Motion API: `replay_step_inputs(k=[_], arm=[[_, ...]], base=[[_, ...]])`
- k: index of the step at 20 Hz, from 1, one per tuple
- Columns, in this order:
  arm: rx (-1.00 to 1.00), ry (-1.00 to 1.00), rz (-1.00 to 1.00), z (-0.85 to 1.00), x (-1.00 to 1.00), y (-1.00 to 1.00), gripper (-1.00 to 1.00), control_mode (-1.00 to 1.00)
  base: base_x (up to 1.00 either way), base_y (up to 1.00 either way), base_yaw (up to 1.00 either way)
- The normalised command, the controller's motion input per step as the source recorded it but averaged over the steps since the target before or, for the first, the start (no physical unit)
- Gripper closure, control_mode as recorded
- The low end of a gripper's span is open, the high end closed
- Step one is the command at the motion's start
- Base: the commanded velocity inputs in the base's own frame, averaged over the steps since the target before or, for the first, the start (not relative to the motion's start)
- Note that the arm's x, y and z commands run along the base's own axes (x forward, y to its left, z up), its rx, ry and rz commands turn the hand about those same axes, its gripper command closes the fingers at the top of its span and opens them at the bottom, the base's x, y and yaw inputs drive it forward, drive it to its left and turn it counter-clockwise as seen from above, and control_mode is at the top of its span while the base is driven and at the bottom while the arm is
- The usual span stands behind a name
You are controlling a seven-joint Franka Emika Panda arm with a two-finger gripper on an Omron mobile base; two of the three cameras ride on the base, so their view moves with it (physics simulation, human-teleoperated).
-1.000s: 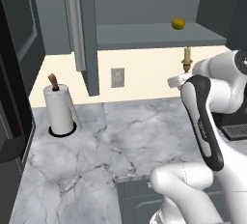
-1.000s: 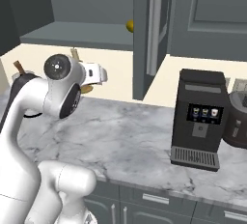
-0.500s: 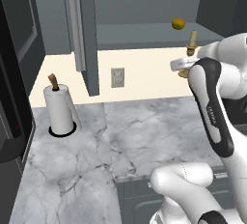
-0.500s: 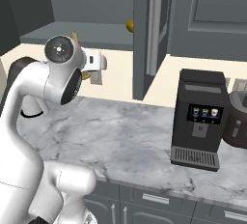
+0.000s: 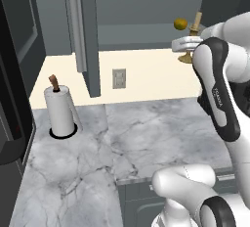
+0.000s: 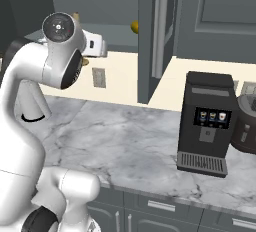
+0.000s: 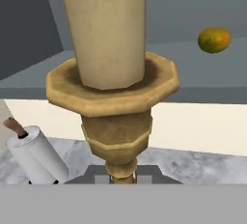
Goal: Pick the jar and candle from the dining table and place them in the open cabinet. Close the cabinet after placing the objects.
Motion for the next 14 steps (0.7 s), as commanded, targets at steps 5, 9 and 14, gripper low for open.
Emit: replay_step_inputs(k=[5, 9, 14], arm=[[0.06, 0.00, -0.05, 0.36, 0.14, 0.10, 1.00, -1.00], [0.04, -0.01, -0.07, 0.24, 0.26, 0.11, 1.00, -1.00], [0.04, -0.07, -0.06, 0.10, 0.32, 0.00, 1.00, -1.00]], base=[[0.00, 0.00, 0.00], [0.00, 0.00, 0.00], [0.00, 0.00, 0.00]])
